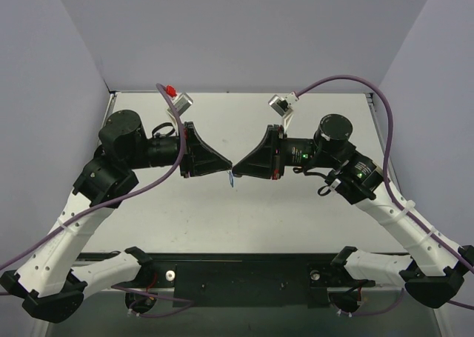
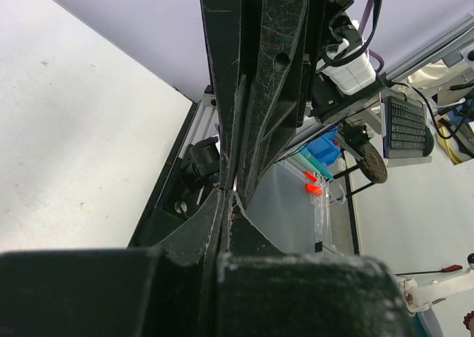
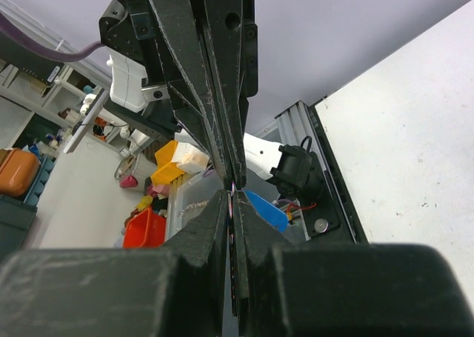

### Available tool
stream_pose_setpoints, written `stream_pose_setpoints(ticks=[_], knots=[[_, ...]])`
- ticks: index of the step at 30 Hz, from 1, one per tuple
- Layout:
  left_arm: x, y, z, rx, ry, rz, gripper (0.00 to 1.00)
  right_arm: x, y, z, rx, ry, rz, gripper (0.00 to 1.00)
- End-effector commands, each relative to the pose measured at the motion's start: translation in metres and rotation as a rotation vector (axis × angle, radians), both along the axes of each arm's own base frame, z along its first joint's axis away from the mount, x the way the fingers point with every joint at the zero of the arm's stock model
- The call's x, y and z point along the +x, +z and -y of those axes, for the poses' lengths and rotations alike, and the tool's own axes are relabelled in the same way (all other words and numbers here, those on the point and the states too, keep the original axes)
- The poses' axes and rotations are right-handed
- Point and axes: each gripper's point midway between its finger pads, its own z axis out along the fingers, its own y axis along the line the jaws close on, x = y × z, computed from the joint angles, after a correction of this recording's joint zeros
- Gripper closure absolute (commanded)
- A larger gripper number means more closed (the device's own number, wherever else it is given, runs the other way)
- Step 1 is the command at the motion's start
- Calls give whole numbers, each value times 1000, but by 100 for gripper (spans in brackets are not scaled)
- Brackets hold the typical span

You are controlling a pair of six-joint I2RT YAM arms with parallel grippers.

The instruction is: Remove the keys from the keyring

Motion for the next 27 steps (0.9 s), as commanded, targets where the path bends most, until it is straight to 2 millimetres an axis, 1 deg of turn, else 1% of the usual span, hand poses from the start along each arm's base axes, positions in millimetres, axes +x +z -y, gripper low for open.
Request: stream_pose_setpoints(ticks=[1,3,5,6,9,10,11,12,13,14,15,19,24,25,26,27], knots=[[-13,9,-4,-19,-48,53,100,-1,19,2,45,8,72,100],[-17,6,-3,-2,-83,49,100,-2,17,3,35,11,75,100],[-16,3,-3,23,-93,47,100,-1,13,4,21,4,71,100],[-11,3,-3,38,-70,53,100,-2,13,5,21,1,74,100],[-5,5,-2,30,-33,43,100,7,8,7,14,-64,72,100],[-1,4,-1,21,-16,45,100,11,11,8,25,-90,81,100],[-3,6,-1,14,-7,45,100,13,7,6,25,-97,59,100],[1,3,0,15,23,47,100,14,15,5,66,-110,48,100],[1,3,-2,13,45,53,100,16,11,4,70,-117,35,100],[3,4,-1,9,72,60,100,19,15,4,95,-141,35,100],[2,3,-2,6,78,53,100,21,12,3,96,-155,30,100],[2,8,0,-20,134,58,100,29,9,2,105,-208,23,100],[3,14,5,-61,208,56,100,43,16,6,125,-291,31,100],[7,14,5,-74,234,54,100,45,17,7,128,-308,32,100],[4,15,8,-83,228,47,100,46,19,7,133,-316,34,100],[6,15,8,-95,251,47,100,50,18,7,128,-336,28,100]])
